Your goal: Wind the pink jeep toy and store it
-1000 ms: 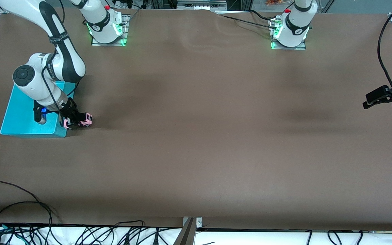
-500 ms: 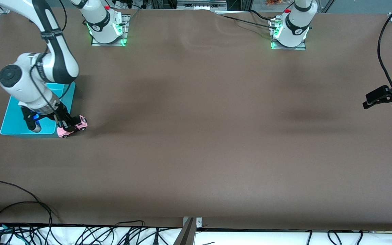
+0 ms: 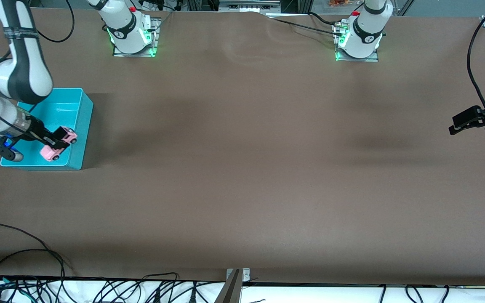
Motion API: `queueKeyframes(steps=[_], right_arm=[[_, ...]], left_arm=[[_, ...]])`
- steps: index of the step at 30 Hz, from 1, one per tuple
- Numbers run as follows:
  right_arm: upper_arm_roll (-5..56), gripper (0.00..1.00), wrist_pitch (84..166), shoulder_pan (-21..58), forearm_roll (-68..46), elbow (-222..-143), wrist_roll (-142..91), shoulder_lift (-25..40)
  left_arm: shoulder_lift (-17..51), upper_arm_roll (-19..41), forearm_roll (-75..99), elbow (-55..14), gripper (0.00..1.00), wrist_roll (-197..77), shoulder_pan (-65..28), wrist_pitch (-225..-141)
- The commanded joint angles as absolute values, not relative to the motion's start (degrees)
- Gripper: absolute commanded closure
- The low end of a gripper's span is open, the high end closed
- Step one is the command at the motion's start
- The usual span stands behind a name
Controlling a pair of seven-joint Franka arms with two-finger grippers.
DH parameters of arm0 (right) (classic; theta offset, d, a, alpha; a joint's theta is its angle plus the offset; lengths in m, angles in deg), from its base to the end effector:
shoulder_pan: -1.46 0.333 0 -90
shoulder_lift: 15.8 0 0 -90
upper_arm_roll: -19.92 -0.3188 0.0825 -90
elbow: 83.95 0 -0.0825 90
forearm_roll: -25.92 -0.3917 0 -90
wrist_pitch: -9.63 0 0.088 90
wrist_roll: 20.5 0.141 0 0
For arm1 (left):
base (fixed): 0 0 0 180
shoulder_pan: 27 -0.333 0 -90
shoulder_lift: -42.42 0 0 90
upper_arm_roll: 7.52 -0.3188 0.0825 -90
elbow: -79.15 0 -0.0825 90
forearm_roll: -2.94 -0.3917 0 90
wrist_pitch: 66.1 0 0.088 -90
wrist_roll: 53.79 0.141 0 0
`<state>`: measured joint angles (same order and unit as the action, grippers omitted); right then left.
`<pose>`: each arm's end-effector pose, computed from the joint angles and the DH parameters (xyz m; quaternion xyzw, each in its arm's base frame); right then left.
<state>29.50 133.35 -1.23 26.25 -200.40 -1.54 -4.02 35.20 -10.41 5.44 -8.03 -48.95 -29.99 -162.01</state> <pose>0.5682 -0.1229 0.3048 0.9630 -0.2663 -0.0367 0.0216 0.6080 0.0552 0.5527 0.9997 0.0108 0.0149 0.0172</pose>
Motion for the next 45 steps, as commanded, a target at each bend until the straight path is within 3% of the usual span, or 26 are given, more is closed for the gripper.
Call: queueKeyframes(steps=[1,8,22,32,45], right_arm=[[30.7,1.00,132.4,-4.3,31.0,-201.5,-12.8,-3.0],[31.3,1.00,132.5,-8.9,35.6,-203.7,-15.3,-1.6],[31.3,1.00,132.3,-9.4,35.9,-205.5,-14.5,0.0],[31.6,1.00,127.9,-12.8,41.0,-206.6,-15.1,-0.1],[34.1,1.00,135.3,-13.7,43.3,-212.7,-15.1,-2.9]], left_arm=[[35.6,-10.3,6.0,-8.4,0.00,-47.8,-30.3,-161.6],[35.6,-10.2,6.0,-8.4,0.00,-47.8,-30.3,-161.6],[35.6,-10.2,6.0,-8.4,0.00,-47.8,-30.3,-161.6],[35.5,-10.3,6.0,-8.4,0.00,-47.9,-30.2,-161.6],[35.5,-10.2,6.0,-8.4,0.00,-47.8,-30.2,-161.6]])
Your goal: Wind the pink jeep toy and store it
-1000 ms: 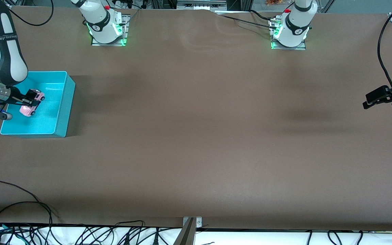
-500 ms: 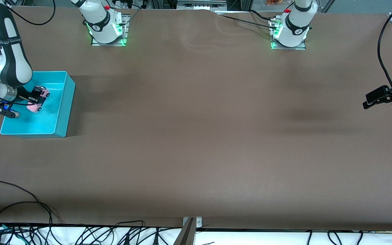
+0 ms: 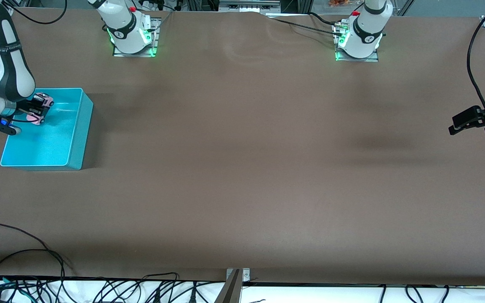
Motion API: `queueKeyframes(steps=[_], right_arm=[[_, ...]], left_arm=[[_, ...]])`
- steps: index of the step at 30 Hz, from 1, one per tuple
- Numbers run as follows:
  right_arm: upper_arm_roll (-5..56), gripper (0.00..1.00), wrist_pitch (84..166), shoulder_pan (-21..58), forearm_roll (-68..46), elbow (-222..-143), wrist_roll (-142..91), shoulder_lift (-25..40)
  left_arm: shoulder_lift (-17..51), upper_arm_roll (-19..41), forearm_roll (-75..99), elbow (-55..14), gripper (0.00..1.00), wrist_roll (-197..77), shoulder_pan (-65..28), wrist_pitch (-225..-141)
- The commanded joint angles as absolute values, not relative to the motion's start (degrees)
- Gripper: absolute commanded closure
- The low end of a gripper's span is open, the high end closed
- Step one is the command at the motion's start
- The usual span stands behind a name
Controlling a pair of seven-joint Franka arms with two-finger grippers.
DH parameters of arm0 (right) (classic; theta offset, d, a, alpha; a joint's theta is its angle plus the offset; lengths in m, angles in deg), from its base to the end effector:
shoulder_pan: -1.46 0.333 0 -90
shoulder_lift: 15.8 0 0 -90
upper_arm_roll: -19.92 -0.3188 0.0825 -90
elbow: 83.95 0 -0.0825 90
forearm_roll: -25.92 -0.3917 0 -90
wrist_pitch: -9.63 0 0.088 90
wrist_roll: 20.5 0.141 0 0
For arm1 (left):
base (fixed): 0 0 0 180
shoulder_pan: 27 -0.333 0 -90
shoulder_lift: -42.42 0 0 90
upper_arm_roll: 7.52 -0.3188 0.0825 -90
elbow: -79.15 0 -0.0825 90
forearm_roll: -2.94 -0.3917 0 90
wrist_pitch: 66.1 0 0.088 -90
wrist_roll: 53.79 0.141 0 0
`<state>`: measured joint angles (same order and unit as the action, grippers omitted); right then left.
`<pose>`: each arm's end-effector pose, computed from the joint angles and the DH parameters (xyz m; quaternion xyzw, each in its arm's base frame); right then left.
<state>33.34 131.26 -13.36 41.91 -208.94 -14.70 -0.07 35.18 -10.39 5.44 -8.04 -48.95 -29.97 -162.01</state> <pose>0.4452 -0.2660 0.2115 0.9568 -0.1985 -0.1864 0.1021 0.6081 0.0548 0.5524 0.9997 0.0104 0.0147 0.0173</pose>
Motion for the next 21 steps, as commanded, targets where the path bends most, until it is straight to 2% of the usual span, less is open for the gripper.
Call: queueKeyframes(steps=[1,7,17,18,20,21], right_arm=[[34.5,1.00,136.7,-13.7,43.3,-213.1,-15.2,-2.7],[34.9,1.00,143.7,-13.7,43.2,-214.6,-15.0,0.0],[35.2,1.00,145.2,-13.7,43.0,-214.5,-14.3,4.2],[35.2,0.96,145.1,-13.7,43.0,-214.4,-14.3,4.7],[35.2,0.60,145.0,-13.7,43.0,-214.3,-14.3,5.2],[35.2,0.53,144.9,-13.7,42.8,-214.3,-14.2,5.3]], left_arm=[[35.5,-10.3,6.0,-8.4,0.00,-47.9,-30.2,-161.6],[35.5,-10.2,6.0,-8.4,0.00,-47.8,-30.2,-161.6],[35.5,-10.2,6.0,-8.4,0.00,-47.8,-30.2,-161.6],[35.5,-10.2,6.0,-8.4,0.00,-47.8,-30.2,-161.6],[35.5,-10.2,6.0,-8.4,0.00,-47.8,-30.2,-161.6],[35.5,-10.2,6.0,-8.4,0.00,-47.8,-30.2,-161.6]])
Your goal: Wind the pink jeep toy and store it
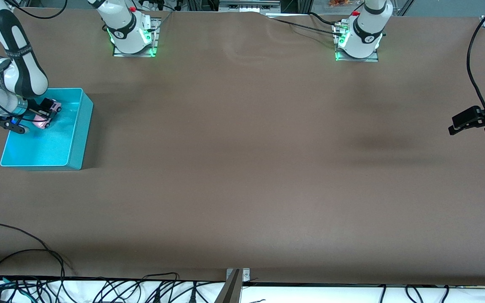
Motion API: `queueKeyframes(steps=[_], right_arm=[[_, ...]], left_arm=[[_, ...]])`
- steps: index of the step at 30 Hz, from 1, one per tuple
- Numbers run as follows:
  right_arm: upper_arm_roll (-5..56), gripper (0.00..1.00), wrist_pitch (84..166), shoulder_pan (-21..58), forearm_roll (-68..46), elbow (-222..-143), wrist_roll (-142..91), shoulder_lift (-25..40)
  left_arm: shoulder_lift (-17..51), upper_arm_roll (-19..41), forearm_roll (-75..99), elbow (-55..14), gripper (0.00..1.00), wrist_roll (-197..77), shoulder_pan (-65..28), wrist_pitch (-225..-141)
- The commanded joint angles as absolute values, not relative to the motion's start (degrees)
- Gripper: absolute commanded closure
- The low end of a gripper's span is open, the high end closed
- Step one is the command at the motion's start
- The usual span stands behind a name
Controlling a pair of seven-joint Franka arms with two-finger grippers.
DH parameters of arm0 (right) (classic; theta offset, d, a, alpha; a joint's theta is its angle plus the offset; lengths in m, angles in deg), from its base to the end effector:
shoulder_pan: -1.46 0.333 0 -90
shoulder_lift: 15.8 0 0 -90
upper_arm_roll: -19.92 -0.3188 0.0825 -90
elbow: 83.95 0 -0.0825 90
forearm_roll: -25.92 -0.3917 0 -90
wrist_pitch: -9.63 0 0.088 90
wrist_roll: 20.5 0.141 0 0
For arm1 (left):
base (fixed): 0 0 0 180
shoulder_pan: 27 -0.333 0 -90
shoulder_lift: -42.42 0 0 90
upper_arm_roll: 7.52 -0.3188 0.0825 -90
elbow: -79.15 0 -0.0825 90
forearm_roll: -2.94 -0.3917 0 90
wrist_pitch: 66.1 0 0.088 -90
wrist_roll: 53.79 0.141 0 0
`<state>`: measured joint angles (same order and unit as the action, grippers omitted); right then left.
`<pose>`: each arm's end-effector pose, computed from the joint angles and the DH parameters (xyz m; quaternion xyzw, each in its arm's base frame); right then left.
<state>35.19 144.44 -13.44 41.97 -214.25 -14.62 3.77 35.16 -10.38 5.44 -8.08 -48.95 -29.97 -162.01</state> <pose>0.4267 -0.2697 0.1574 0.9634 -0.1961 -0.1526 0.1003 0.6081 0.0547 0.5518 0.9997 0.0104 0.0141 0.0173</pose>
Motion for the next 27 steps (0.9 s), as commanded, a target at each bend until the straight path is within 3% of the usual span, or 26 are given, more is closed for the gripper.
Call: queueKeyframes(steps=[1,3,4,9,18,27], right_arm=[[35.1,0.42,144.9,-13.7,42.7,-214.3,-14.2,5.3],[34.8,0.04,144.8,-13.7,42.4,-214.3,-13.8,5.3],[34.3,0.00,144.7,-13.7,42.4,-214.2,-13.3,5.3],[32.9,0.00,139.7,-13.5,42.4,-212.0,-9.9,4.8],[28.7,0.00,118.0,-13.6,42.3,-200.0,-7.1,4.7],[24.2,0.00,116.5,-13.6,37.9,-198.9,-6.3,-0.3]], left_arm=[[35.5,-10.2,6.0,-8.4,0.00,-47.8,-30.2,-161.6],[35.5,-10.2,6.0,-8.4,0.00,-47.8,-30.2,-161.6],[35.5,-10.2,6.0,-8.4,0.00,-47.8,-30.2,-161.6],[35.5,-10.3,6.0,-8.4,0.00,-47.8,-30.2,-161.6],[35.5,-10.3,6.0,-8.4,0.00,-47.8,-30.2,-161.6],[35.5,-10.2,6.0,-8.4,0.00,-47.8,-30.2,-161.6]])
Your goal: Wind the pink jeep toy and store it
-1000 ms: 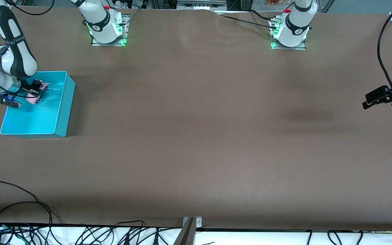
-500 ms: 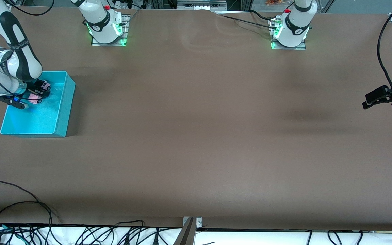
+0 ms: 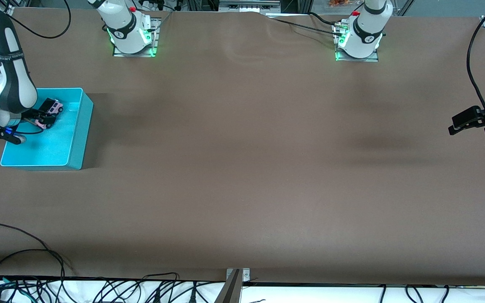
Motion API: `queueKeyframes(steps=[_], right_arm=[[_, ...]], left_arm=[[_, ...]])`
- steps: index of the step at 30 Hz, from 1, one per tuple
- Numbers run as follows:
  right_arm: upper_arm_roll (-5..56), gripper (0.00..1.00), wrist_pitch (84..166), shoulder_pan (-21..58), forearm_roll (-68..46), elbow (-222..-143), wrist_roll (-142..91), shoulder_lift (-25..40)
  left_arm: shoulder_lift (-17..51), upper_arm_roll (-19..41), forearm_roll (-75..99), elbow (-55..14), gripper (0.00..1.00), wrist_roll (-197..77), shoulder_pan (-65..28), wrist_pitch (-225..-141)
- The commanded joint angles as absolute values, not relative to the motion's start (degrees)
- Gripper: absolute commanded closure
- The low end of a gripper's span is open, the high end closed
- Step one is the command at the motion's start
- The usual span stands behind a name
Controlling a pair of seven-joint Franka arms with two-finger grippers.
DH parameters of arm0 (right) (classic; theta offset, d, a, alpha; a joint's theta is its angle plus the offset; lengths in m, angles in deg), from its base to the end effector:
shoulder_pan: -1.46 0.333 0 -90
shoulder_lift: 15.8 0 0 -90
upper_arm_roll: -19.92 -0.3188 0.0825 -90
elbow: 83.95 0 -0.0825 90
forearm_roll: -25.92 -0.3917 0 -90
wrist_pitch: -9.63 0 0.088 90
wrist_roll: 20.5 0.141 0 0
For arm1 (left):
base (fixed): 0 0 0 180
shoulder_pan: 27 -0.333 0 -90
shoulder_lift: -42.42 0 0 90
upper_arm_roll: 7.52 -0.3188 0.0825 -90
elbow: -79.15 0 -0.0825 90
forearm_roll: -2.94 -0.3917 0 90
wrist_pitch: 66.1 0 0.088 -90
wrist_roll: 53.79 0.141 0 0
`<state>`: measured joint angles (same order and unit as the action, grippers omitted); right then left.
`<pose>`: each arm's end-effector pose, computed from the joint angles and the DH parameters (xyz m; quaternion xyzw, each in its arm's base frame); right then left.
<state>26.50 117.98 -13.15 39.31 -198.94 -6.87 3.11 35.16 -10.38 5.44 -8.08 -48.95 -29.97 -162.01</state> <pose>0.4961 -0.2191 0.2347 0.9400 -0.2329 -0.2267 0.1038 0.6081 0.0547 0.5518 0.9997 0.0104 0.0141 0.0173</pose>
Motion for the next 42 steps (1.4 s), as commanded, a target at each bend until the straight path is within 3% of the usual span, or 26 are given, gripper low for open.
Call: queueKeyframes(steps=[1,7,16,30,37,42], right_arm=[[23.4,0.00,116.5,-13.6,37.9,-198.9,-6.3,-1.1],[18.5,0.00,116.2,-13.5,36.4,-196.7,-6.3,-3.5],[17.4,0.00,118.5,-13.5,18.0,-190.7,-6.4,-7.2],[17.5,0.00,119.6,-12.0,17.7,-194.5,-12.5,-19.0],[18.3,0.00,118.6,-8.5,17.7,-194.0,-13.0,-20.1],[24.3,0.00,114.5,-0.8,18.5,-189.5,-13.6,-18.4]], left_arm=[[35.5,-10.2,6.0,-8.4,0.00,-47.8,-30.2,-161.6],[35.6,-10.2,6.0,-8.4,0.00,-47.8,-30.2,-161.6],[35.6,-10.2,6.0,-8.3,0.00,-47.9,-30.1,-161.6],[35.5,-10.2,6.0,-8.4,0.00,-47.8,-30.1,-161.6],[35.5,-10.2,6.0,-8.4,0.00,-47.8,-30.1,-161.6],[35.5,-10.2,6.0,-8.4,0.00,-47.8,-30.1,-161.6]])
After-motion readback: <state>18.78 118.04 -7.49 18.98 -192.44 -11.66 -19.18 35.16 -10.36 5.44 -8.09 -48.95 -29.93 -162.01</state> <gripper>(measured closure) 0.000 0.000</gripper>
